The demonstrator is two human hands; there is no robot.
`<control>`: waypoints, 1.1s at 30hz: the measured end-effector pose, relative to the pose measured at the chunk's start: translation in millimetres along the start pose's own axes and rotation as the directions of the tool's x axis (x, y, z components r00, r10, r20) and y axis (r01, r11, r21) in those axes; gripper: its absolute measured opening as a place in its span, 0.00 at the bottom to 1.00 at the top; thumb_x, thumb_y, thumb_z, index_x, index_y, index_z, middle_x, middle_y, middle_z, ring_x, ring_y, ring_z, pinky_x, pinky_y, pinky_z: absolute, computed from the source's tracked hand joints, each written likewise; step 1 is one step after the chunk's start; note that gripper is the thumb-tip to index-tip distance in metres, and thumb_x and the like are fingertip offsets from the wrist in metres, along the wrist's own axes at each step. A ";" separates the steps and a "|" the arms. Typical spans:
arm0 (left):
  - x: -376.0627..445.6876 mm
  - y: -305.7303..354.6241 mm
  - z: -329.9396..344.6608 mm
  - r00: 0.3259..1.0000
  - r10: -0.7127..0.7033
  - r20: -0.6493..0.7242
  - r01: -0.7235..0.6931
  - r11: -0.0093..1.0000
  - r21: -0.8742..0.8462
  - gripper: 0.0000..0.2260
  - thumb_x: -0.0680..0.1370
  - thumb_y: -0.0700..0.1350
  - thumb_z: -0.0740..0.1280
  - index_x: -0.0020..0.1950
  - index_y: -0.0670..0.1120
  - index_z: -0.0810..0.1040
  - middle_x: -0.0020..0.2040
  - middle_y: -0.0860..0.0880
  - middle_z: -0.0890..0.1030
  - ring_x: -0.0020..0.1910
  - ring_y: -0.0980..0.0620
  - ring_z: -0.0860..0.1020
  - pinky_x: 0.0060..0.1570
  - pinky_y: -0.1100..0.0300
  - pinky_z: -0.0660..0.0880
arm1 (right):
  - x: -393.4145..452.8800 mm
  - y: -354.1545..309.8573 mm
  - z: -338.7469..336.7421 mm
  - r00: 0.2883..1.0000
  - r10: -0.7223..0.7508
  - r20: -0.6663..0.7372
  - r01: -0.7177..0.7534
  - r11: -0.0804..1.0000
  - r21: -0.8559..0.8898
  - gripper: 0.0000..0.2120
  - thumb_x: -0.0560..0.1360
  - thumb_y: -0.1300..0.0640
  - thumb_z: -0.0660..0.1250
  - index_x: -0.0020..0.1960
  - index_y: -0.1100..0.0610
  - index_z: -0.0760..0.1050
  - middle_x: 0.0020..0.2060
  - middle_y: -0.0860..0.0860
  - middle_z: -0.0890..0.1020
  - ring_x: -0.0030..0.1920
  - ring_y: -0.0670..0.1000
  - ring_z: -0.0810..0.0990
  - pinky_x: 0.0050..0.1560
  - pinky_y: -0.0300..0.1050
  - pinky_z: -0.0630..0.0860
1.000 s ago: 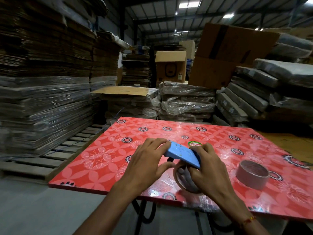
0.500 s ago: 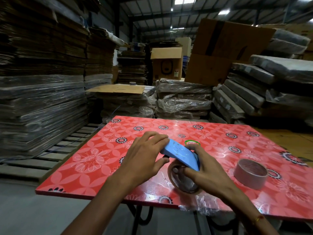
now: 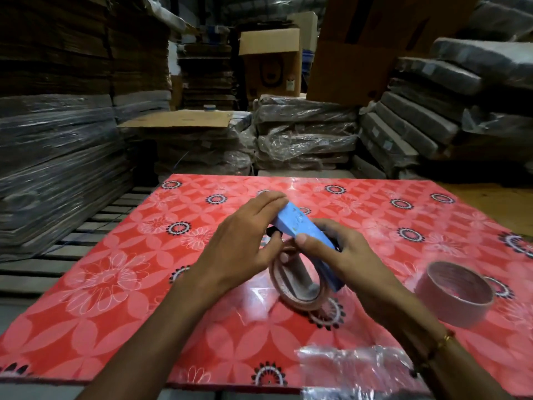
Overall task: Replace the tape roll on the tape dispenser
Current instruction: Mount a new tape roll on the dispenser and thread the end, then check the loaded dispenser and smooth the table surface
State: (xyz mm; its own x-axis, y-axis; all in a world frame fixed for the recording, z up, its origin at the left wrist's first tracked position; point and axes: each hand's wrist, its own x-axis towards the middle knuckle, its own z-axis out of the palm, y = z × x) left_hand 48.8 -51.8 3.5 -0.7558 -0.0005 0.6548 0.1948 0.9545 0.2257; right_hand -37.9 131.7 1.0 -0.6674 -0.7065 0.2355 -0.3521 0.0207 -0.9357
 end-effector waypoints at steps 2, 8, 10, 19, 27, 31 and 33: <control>7.7 -10.7 4.3 0.999 -0.010 0.046 0.011 1.000 -0.023 0.24 0.75 0.46 0.61 0.70 0.41 0.73 0.71 0.47 0.74 0.69 0.50 0.74 0.66 0.54 0.73 | 11.1 4.1 -3.8 0.997 0.041 0.062 -0.045 0.998 0.054 0.18 0.70 0.47 0.73 0.57 0.53 0.81 0.41 0.44 0.86 0.43 0.42 0.84 0.41 0.30 0.75; 40.5 -29.7 -8.7 0.949 -0.059 0.311 0.084 0.994 -0.070 0.25 0.75 0.47 0.66 0.71 0.41 0.73 0.72 0.46 0.74 0.68 0.53 0.72 0.68 0.63 0.67 | 40.0 4.4 -17.9 0.964 0.243 0.112 -0.256 0.958 0.128 0.17 0.70 0.52 0.78 0.57 0.53 0.80 0.45 0.50 0.88 0.45 0.46 0.86 0.44 0.36 0.78; 53.6 -25.9 -19.8 0.915 -0.105 0.389 0.148 0.985 -0.083 0.27 0.74 0.48 0.65 0.73 0.44 0.71 0.74 0.49 0.71 0.71 0.55 0.69 0.70 0.65 0.64 | 45.1 -5.0 -22.9 0.949 0.294 0.110 -0.308 0.942 0.132 0.19 0.69 0.50 0.79 0.57 0.52 0.80 0.49 0.53 0.87 0.50 0.50 0.87 0.48 0.42 0.80; 95.4 27.4 -64.8 0.847 -0.357 0.393 0.443 0.883 -0.153 0.24 0.78 0.47 0.60 0.75 0.49 0.69 0.71 0.52 0.75 0.69 0.55 0.73 0.68 0.70 0.63 | 39.4 -82.1 -47.1 0.925 0.379 -0.039 -0.378 0.900 -0.219 0.28 0.57 0.34 0.71 0.55 0.42 0.76 0.45 0.40 0.84 0.46 0.43 0.82 0.46 0.42 0.78; 104.6 75.9 -68.3 0.636 -0.748 0.192 0.738 0.516 -0.435 0.16 0.75 0.36 0.71 0.59 0.52 0.81 0.50 0.56 0.86 0.48 0.61 0.83 0.51 0.66 0.77 | 3.7 -118.1 -51.1 0.929 0.369 -0.023 -0.357 0.882 -0.308 0.20 0.63 0.37 0.73 0.53 0.29 0.71 0.45 0.31 0.81 0.45 0.34 0.79 0.43 0.32 0.72; 102.3 78.7 -63.5 0.488 -0.838 0.244 0.810 0.331 -0.484 0.16 0.73 0.37 0.73 0.59 0.50 0.82 0.52 0.48 0.84 0.47 0.51 0.82 0.49 0.60 0.79 | -4.9 -126.4 -56.2 0.952 0.304 -0.039 -0.301 0.904 -0.302 0.21 0.63 0.31 0.69 0.55 0.27 0.71 0.50 0.34 0.83 0.48 0.36 0.81 0.46 0.39 0.77; 103.3 78.3 -60.7 0.416 -0.867 0.275 0.827 0.236 -0.510 0.11 0.73 0.36 0.74 0.54 0.46 0.84 0.49 0.41 0.84 0.45 0.50 0.83 0.44 0.61 0.78 | -7.5 -127.0 -59.0 0.955 0.295 -0.031 -0.288 0.898 -0.334 0.22 0.64 0.28 0.68 0.57 0.29 0.70 0.51 0.35 0.82 0.49 0.38 0.81 0.48 0.42 0.78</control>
State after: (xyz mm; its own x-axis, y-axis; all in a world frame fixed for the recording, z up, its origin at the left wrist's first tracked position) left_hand 23.9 4.8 132.6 -0.6550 -0.7458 -0.1214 -0.2608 0.0724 0.9627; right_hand -26.9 176.1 133.6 -0.7614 -0.6468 -0.0433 -0.3426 0.4583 -0.8201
